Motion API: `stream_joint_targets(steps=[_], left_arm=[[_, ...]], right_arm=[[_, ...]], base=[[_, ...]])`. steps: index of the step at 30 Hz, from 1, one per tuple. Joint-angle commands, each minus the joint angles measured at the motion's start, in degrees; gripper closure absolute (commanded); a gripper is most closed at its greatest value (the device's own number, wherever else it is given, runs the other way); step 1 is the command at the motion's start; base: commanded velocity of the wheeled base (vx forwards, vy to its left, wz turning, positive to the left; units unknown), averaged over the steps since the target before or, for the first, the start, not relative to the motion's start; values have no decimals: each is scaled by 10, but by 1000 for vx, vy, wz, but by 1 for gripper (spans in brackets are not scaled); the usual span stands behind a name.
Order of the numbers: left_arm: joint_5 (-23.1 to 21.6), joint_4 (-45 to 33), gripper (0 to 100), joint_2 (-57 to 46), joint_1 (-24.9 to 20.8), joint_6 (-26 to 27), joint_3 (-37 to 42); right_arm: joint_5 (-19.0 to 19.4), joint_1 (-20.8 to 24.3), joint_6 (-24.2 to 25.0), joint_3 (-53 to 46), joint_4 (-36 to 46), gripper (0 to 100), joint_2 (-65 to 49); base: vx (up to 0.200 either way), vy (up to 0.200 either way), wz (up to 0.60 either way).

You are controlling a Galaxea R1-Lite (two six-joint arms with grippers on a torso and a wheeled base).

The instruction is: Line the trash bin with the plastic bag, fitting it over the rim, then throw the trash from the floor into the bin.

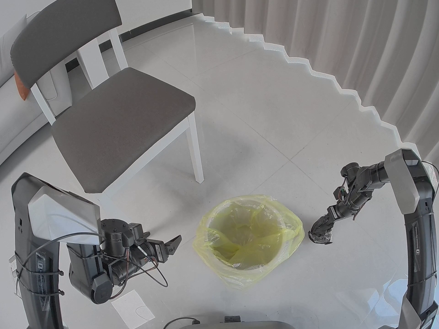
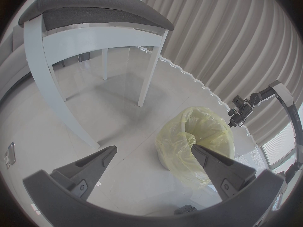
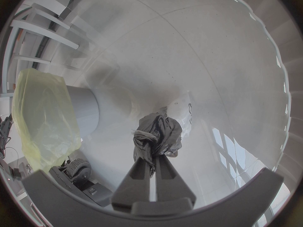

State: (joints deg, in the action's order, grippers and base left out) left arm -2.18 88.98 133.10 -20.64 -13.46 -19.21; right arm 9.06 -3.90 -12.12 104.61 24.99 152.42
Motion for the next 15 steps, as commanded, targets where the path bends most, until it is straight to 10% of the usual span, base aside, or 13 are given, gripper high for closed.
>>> stream_joint_targets(steps=[1,15], left_arm=[[1,10,0,2,0,-8,0],[24,10,0,1,10,-22,3]], right_arm=[[29,-1,-24,-89,-4,100,-157],[102,141,-41,-266,-93,100,-535]], base=[[0,0,0],[0,0,0]])
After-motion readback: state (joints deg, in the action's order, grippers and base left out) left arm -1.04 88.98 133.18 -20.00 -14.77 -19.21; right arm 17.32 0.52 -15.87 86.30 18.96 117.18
